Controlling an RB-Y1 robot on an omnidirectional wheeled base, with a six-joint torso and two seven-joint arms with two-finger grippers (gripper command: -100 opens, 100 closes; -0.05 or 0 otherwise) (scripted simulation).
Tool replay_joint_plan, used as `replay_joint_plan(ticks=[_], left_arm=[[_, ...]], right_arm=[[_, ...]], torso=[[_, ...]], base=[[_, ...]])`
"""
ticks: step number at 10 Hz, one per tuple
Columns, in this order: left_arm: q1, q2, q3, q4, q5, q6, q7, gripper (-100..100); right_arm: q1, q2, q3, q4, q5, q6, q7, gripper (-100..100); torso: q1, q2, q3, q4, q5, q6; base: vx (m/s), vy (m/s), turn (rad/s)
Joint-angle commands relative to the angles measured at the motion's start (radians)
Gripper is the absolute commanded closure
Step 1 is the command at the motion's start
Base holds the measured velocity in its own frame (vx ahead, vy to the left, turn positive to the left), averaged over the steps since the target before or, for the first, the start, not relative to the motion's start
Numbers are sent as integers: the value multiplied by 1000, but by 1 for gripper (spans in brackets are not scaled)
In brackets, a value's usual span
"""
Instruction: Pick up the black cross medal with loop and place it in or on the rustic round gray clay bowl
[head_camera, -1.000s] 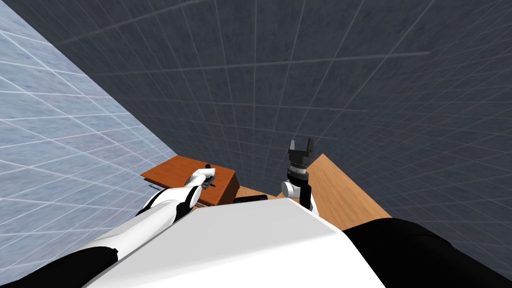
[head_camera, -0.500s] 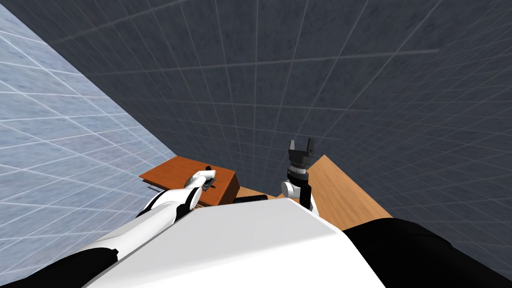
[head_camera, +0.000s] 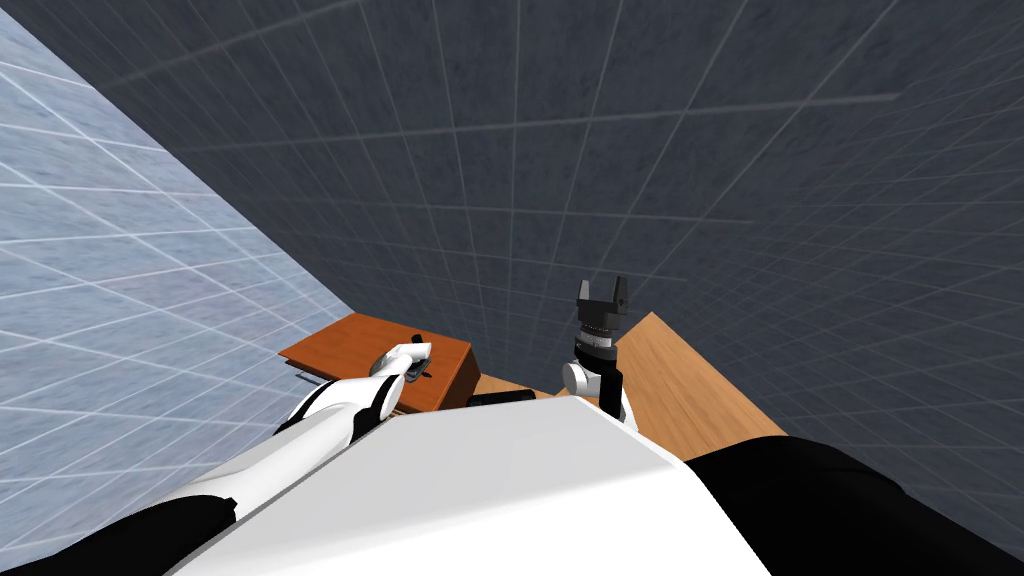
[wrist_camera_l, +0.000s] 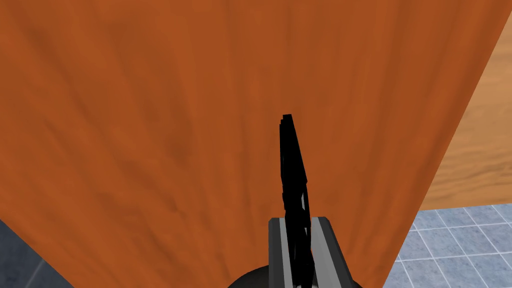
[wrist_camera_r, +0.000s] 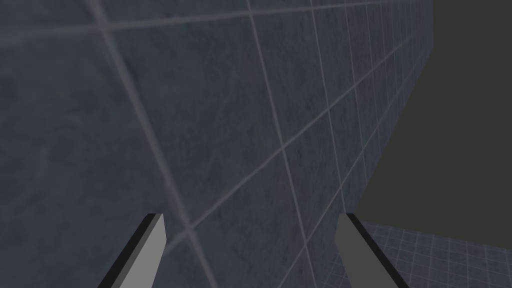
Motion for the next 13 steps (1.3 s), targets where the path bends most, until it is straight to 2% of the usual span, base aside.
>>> replay_joint_plan(ticks=[1, 2, 3, 4, 6, 8, 11, 12, 13], left_arm=[[0, 0, 0, 0, 0, 0, 0, 100], [0, 0, 0, 0, 0, 0, 0, 100], [0, 0, 0, 0, 0, 0, 0, 0], [6, -1, 1, -30, 0, 18, 0, 100], [6, -1, 1, -30, 0, 18, 0, 100], [-18, 14, 9, -48, 6, 61, -19, 100], [-23, 14, 9, -34, 6, 51, -20, 100], [-23, 14, 9, -36, 6, 54, -20, 0], [-32, 50, 27, -39, 20, 81, -53, 100]], right_arm=[[0, 0, 0, 0, 0, 0, 0, 0], [0, 0, 0, 0, 0, 0, 0, 0], [0, 0, 0, 0, 0, 0, 0, 0], [0, 0, 0, 0, 0, 0, 0, 0], [0, 0, 0, 0, 0, 0, 0, 0], [0, 0, 0, 0, 0, 0, 0, 0], [0, 0, 0, 0, 0, 0, 0, 0], [0, 0, 0, 0, 0, 0, 0, 0], [0, 0, 0, 0, 0, 0, 0, 0]], torso=[[0, 0, 0, 0, 0, 0], [0, 0, 0, 0, 0, 0], [0, -1, 0, 0, 0, 0], [0, -1, 0, 0, 0, 0], [0, 0, 0, 0, 0, 0], [-1, 1, 1, 1, 0, 0], [-2, 2, 1, 1, 0, 0], [-1, 1, 0, 0, 0, 0], [0, 0, 0, 0, 0, 0]], base=[[0, 0, 0], [0, 0, 0], [0, 0, 0], [-7, -5, -3], [-9, -3, -4], [-35, -32, 22], [-25, -19, 1], [0, 0, 0], [-3, 6, -67]])
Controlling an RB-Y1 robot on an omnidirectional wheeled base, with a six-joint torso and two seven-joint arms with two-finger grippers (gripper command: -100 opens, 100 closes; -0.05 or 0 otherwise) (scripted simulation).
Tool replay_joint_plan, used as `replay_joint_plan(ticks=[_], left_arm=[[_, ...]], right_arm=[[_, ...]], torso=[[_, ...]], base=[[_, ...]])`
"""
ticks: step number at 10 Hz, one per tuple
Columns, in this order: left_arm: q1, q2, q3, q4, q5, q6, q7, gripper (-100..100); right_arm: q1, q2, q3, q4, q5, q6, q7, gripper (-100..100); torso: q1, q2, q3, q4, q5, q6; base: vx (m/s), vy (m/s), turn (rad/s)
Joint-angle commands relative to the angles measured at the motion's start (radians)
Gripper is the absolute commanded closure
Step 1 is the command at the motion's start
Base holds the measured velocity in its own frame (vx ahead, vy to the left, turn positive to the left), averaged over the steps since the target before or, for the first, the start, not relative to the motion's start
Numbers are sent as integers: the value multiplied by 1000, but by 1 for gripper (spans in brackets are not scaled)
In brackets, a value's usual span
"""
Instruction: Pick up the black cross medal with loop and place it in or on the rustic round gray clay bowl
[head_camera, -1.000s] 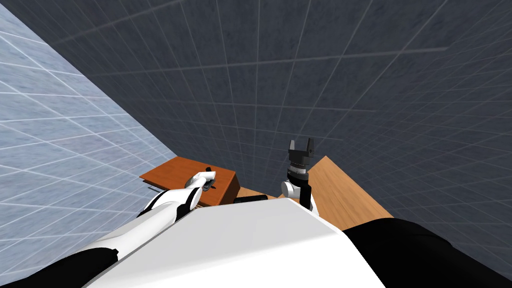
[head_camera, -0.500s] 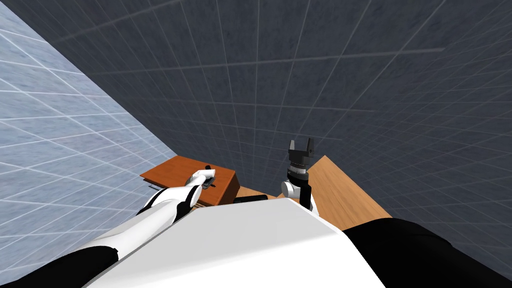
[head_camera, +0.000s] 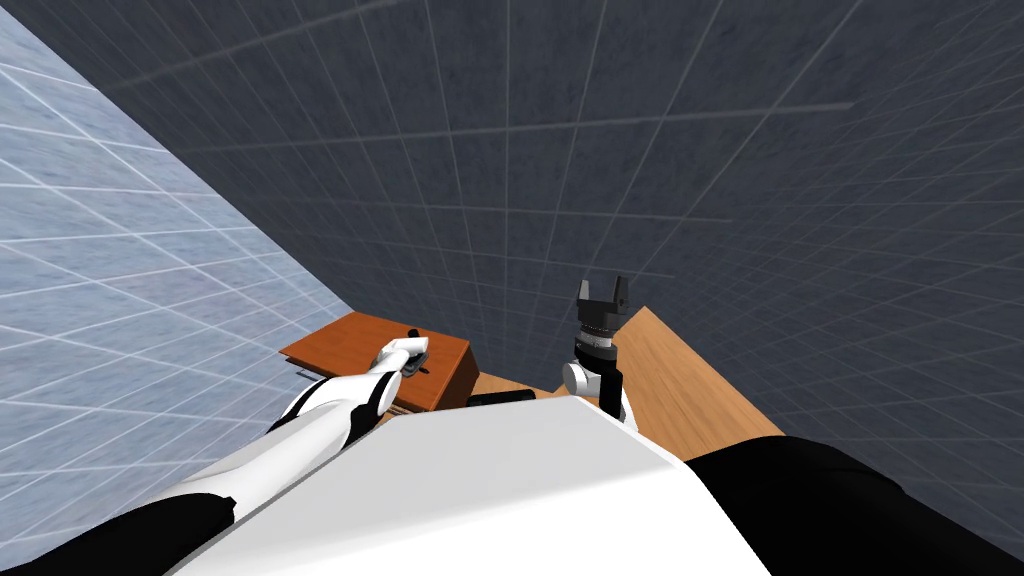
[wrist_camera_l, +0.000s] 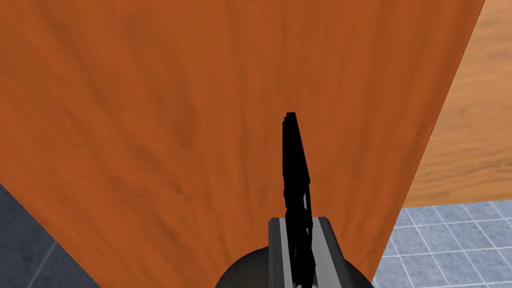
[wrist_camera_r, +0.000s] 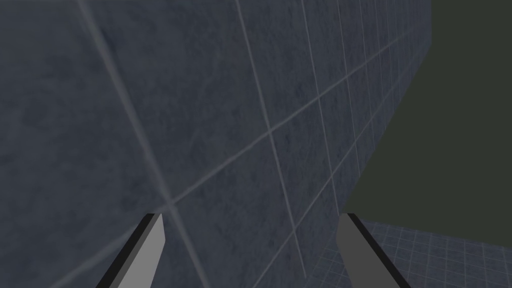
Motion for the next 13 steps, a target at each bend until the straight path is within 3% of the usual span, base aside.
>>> replay_joint_plan(ticks=[1, 2, 4, 5, 7, 8, 10, 12, 13], left_arm=[[-12, 30, 14, -2, 11, 27, -29, 100], [-18, 54, 25, -5, 20, 45, -51, 100], [-18, 54, 25, -5, 20, 45, -51, 100], [-27, 90, 43, -9, 33, 73, -84, 100], [-27, 90, 43, -9, 33, 73, -84, 100], [-35, 125, 60, -11, 47, 99, -115, 100], [-35, 125, 60, -11, 47, 99, -115, 100], [-44, 174, 84, -15, 66, 133, -160, 100], [-44, 174, 84, -2, 66, 133, -160, 100]], right_arm=[[0, 0, 0, 0, 0, 0, 0, 0], [0, 0, 0, 0, 0, 0, 0, 0], [0, 0, 0, 0, 0, 0, 0, 0], [0, 0, 0, 0, 0, 0, 0, 0], [0, 0, 0, 0, 0, 0, 0, 0], [0, 0, 0, 0, 0, 0, 0, 0], [0, 0, 0, 0, 0, 0, 0, 0], [0, 0, 0, 0, 0, 0, 0, 0], [0, 0, 0, 0, 0, 0, 0, 0]], torso=[[0, 0, 0, 0, 0, 0], [1, 0, 0, 0, 0, 0], [0, -1, -1, -1, 1, 0], [0, -1, -1, -1, 1, 0], [0, -1, -1, 0, 0, 0], [0, -1, -1, -1, 1, 0], [2, -2, -1, -1, 1, -1], [6, -3, -2, -1, 1, -3], [8, -4, -3, -2, 2, -2]], base=[[0, 17, -33], [7, 17, -29], [5, 12, -8], [5, 3, -56], [8, 10, -10], [6, 4, -58], [6, 8, -10], [6, 10, -46], [8, 17, -22]])
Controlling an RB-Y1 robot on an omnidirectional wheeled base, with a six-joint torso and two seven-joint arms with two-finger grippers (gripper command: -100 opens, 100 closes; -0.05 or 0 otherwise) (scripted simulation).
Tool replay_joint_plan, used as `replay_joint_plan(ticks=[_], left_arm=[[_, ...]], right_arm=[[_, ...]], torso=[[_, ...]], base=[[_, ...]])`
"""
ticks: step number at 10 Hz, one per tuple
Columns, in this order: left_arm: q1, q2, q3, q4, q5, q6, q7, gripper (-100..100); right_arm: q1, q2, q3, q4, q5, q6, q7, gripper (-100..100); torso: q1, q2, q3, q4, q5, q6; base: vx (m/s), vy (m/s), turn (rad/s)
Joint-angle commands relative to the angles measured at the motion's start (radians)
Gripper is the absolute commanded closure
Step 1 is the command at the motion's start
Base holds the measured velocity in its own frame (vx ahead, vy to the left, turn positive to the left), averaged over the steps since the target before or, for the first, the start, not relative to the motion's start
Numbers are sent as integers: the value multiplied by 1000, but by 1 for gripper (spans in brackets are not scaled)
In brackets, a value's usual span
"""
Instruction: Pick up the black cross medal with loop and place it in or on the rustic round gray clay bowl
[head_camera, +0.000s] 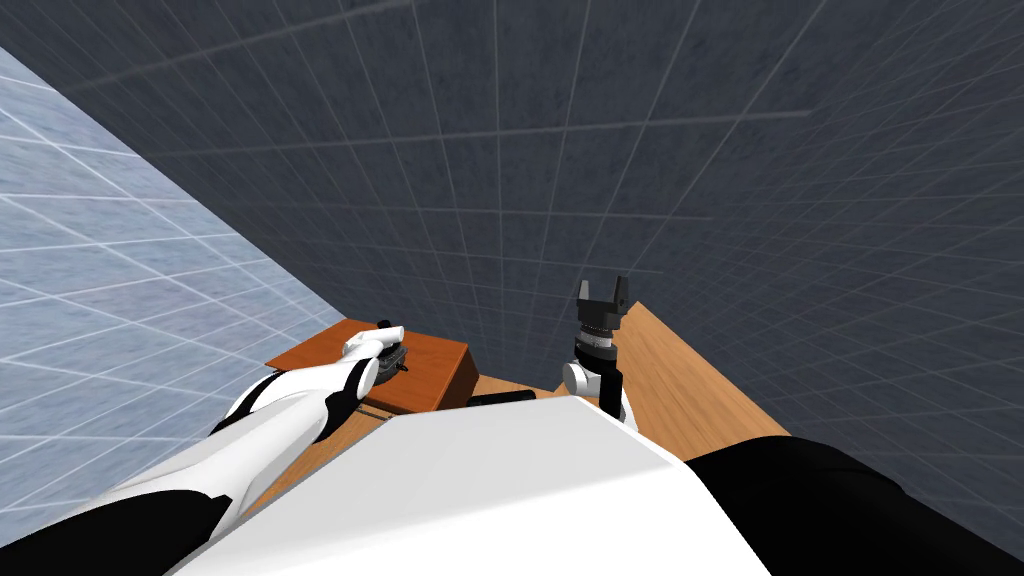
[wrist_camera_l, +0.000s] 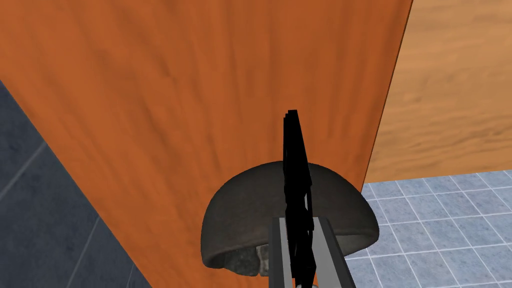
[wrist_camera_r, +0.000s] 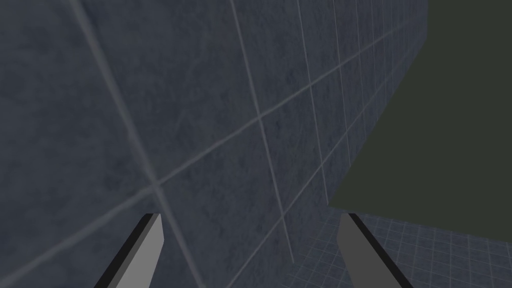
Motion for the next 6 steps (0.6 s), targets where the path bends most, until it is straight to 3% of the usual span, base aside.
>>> replay_joint_plan(ticks=[1, 5, 6], left_arm=[[37, -2, 4, -50, 3, 39, 2, 100], [37, -2, 4, -88, 3, 39, 2, 100], [29, 33, 21, -81, 17, 64, -29, 100]], right_arm=[[0, 0, 0, 0, 0, 0, 0, 0], [0, 0, 0, 0, 0, 0, 0, 0], [0, 0, 0, 0, 0, 0, 0, 0]], torso=[[0, 0, 0, 0, 0, 0], [2, -1, -1, 0, 1, 0], [3, -2, -1, -1, 1, 0]], base=[[2, 6, 3], [-1, -1, 4], [6, 4, -57]])
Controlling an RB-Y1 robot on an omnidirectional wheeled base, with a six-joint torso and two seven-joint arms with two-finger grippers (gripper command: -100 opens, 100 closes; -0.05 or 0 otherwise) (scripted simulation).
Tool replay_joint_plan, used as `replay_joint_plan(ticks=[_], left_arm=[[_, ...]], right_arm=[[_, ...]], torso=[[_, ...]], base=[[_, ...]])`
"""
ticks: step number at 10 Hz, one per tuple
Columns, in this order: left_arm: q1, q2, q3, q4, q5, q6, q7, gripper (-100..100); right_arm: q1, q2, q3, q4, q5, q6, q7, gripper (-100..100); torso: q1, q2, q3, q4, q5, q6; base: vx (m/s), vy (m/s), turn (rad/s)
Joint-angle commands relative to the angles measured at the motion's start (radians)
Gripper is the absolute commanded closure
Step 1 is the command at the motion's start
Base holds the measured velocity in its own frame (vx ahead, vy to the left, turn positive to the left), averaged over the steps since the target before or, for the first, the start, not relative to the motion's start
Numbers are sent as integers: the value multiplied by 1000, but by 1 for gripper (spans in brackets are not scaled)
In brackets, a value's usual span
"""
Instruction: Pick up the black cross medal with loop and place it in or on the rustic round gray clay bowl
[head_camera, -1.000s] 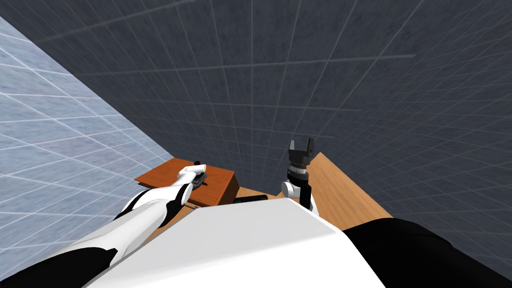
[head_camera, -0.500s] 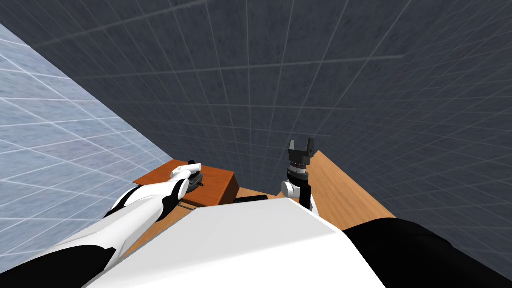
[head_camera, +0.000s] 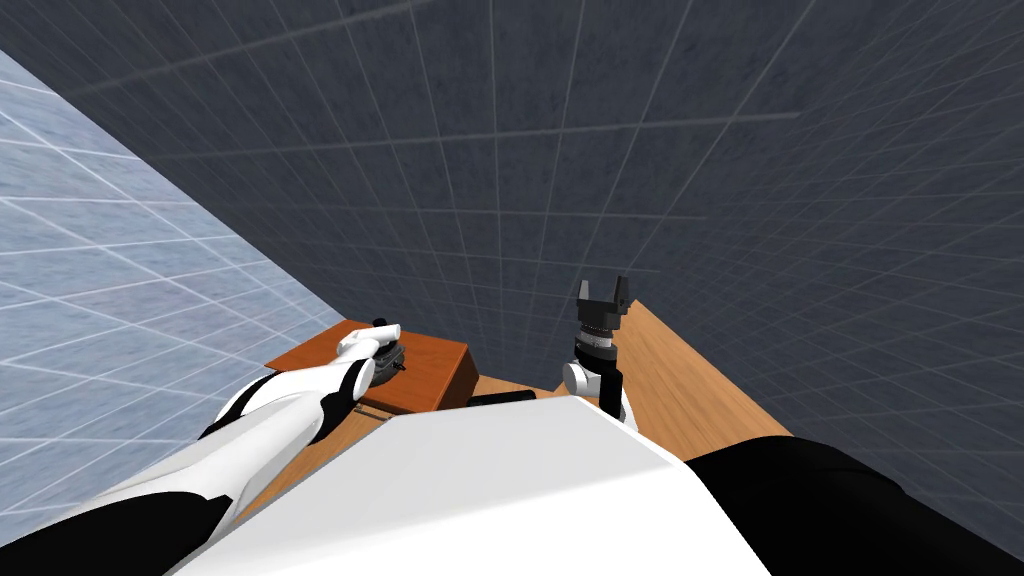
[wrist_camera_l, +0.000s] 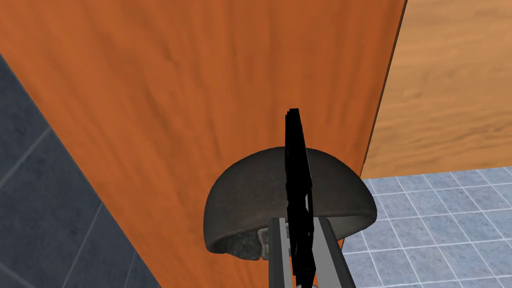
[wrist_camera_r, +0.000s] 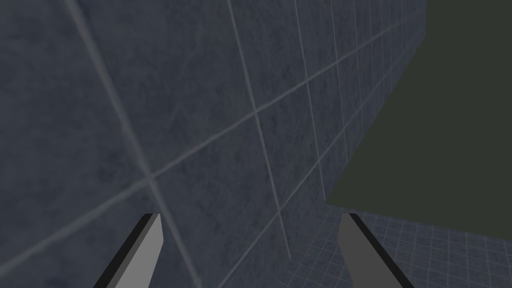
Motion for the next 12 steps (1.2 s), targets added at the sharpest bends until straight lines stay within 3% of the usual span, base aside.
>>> replay_joint_plan(ticks=[1, 2, 4, 9, 11, 12], left_arm=[[22, 12, 10, -44, 8, 30, -14, 100], [17, 30, 19, -46, 14, 43, -31, 100], [17, 30, 19, -46, 14, 43, -31, 100], [-6, 146, 76, -53, 59, 124, -134, 100], [-6, 146, 76, -61, 59, 124, -134, 100], [-11, 178, 91, -55, 72, 145, -163, 100]], right_arm=[[0, 0, 0, 0, 0, 0, 0, 0], [0, 0, 0, 0, 0, 0, 0, 0], [0, 0, 0, 0, 0, 0, 0, 0], [0, 0, 0, 0, 0, 0, 0, 0], [0, 0, 0, 0, 0, 0, 0, 0], [0, 0, 0, 0, 0, 0, 0, 0]], torso=[[0, 0, 0, 0, 0, 0], [1, 0, 0, 0, 1, 0], [1, 1, 0, 0, 1, 0], [1, 1, 0, 0, 0, 0], [0, 1, 0, 0, 0, 0], [0, 1, 0, 0, 1, 0]], base=[[12, 15, -29], [7, 12, -21], [2, 8, -4], [7, 15, -47], [4, 11, -8], [1, 5, -49]])
